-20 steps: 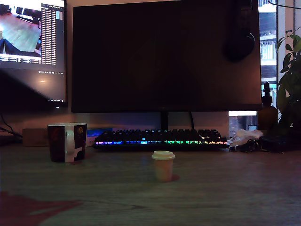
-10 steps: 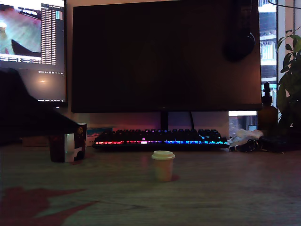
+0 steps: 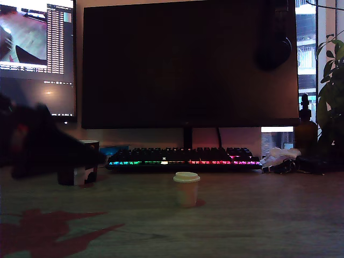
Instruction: Pick up the coffee capsules on the table and drop them inside the coffee cup
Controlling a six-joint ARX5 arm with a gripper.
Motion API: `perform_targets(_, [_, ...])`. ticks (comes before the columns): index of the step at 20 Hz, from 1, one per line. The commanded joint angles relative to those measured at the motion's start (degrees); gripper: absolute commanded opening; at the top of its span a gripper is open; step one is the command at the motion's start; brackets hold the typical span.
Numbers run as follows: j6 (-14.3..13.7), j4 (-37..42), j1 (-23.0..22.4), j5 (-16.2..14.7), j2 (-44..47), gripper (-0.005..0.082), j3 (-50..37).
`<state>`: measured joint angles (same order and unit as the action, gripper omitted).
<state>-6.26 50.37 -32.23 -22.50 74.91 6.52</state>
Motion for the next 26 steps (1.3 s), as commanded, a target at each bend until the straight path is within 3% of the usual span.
perform_targets(1, [-1.66, 1.29, -0.28, -1.42, 2.99, 0.0429, 1.73])
perform_targets(6, [-6.08, 1.14, -1.53, -4.37, 11.02, 0.0429, 6.47])
perform_targets(15, [-7.21, 1.07, -4.5, -5.01, 20.59, 0.0429, 12.76])
perform_targets(18, [-7.13, 1.01, -4.96, -5.14, 22.73, 0.0429, 14.67])
perform_targets(23, [-3.61, 0.61, -4.96, -5.03, 25.38, 0.0429, 17.2])
perform_targets(26, [-2.89, 0.57, -4.96, -2.34, 26.29, 0.0429, 17.77])
